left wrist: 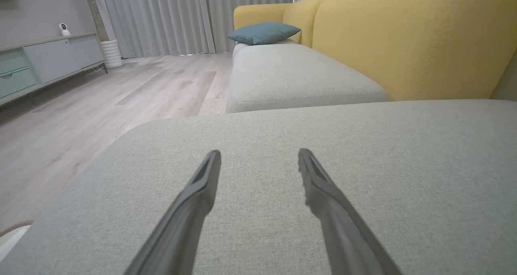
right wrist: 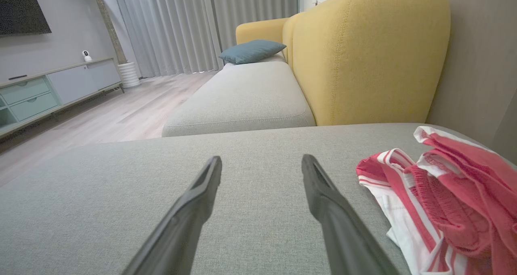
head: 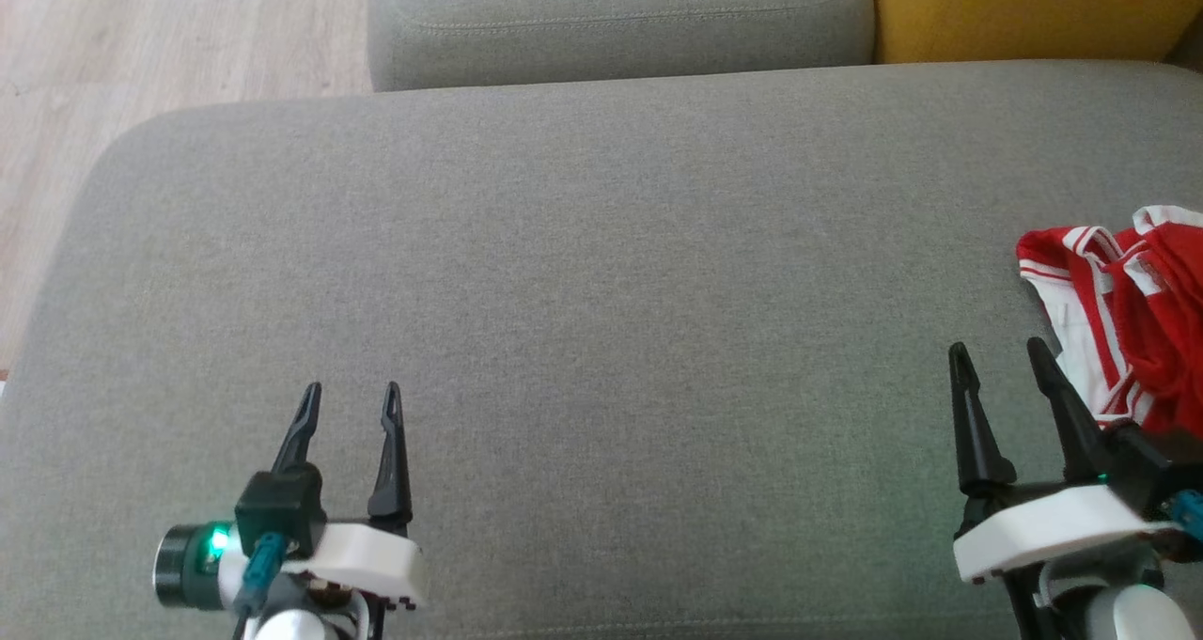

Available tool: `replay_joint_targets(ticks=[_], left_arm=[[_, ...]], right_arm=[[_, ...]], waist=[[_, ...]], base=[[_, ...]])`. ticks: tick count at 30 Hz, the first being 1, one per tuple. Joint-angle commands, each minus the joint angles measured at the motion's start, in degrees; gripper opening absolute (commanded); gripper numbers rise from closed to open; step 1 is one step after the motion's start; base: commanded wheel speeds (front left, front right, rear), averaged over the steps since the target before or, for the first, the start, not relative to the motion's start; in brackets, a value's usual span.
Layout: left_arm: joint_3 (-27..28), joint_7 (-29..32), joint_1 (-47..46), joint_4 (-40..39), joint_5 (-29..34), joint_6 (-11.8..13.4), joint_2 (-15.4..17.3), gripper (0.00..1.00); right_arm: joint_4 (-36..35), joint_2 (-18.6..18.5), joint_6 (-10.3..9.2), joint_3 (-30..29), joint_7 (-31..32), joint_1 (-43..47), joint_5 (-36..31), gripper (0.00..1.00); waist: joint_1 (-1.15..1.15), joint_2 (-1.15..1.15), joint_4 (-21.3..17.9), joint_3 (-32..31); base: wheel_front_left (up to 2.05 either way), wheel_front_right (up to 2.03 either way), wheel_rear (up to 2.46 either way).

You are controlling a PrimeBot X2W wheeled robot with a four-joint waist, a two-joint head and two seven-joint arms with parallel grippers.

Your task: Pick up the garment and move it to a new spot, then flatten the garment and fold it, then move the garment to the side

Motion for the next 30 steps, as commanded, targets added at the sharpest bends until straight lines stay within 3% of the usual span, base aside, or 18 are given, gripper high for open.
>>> replay_joint_targets(ticks=[1,7,8,30], left_arm=[[1.64,-0.29,-3.3,-2.12,0.45,0.46,1.0,1.0],[1.58,-0.29,-3.32,-2.22,0.6,0.58,1.04,1.0],[-0.2,0.0,-0.15,-0.18,0.1,0.29,0.13,0.0],[2.37,2.37,-0.22,2.42,-12.71,-2.72,-0.54,0.0]], right_arm=[[-2.13,-0.26,0.36,1.35,0.08,-1.72,-0.35,1.0],[-1.86,-0.22,0.36,1.54,0.04,-1.8,-0.15,1.0],[0.09,0.03,-0.01,0.17,0.01,-0.02,0.01,0.0],[4.85,-0.51,0.03,0.35,0.1,-1.44,12.68,0.0]], waist=[[0.0,0.0,0.06,-0.01],[0.0,0.0,0.17,-0.14],[0.0,0.0,0.19,-0.11],[0.0,0.0,0.14,-0.25]], base=[[0.0,0.0,0.0],[0.0,0.0,0.0],[0.0,0.0,0.0],[0.0,0.0,0.0]])
